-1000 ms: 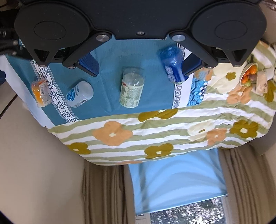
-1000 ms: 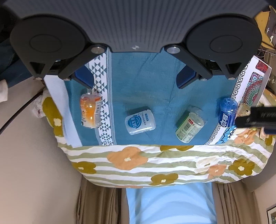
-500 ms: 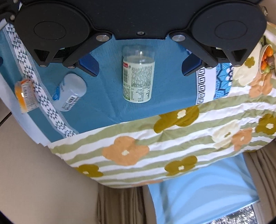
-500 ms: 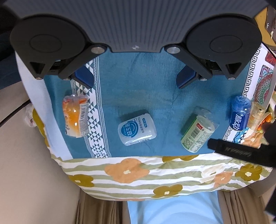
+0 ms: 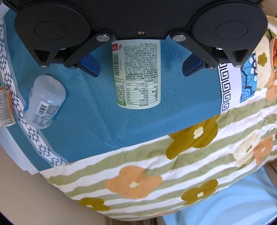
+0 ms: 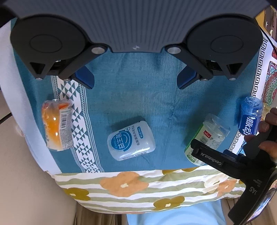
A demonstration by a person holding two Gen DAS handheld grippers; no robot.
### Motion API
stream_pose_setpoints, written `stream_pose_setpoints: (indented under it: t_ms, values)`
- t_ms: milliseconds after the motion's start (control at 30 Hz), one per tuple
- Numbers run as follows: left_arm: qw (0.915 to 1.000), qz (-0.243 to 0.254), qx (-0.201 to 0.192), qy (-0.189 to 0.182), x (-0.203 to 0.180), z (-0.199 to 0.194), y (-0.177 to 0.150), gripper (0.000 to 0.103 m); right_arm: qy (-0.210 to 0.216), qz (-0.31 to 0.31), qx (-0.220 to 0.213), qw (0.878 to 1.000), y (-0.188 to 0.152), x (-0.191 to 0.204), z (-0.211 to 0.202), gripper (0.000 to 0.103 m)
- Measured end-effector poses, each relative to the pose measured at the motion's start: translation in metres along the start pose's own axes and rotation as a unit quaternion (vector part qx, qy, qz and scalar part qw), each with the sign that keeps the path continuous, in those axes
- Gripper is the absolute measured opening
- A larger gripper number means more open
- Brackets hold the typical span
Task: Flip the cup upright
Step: 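Move the left gripper to the lying labeled cup and close on it, then lift the labeled cup with the left gripper toward the right gripper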
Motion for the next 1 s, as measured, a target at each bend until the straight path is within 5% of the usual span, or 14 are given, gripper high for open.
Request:
stream_pose_setpoints:
  t_ms: [400, 1000]
  values:
    - [0.9988, -0.008, 0.042, -0.023, 0.000, 0.023, -0.005, 0.067, 0.005, -0.001, 0.010, 1.000, -0.002, 0.006, 0.014, 0.103]
    - [0.9983, -0.006, 0.048, -0.034, -0.014, 0.004, -0.017, 0.065, 0.004, -0.003, -0.002, 1.000, 0.001, 0.004, 0.003, 0.103]
Point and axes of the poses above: each gripper's, at about its wrist camera, not at the fingertips, and z roughly the way its jaws point, x to its left, y to its top, the point moved 8 cm from there along z, roughly the way its jaws point, and after that the axes turned 3 degrees about -z, right-handed, at the moved point
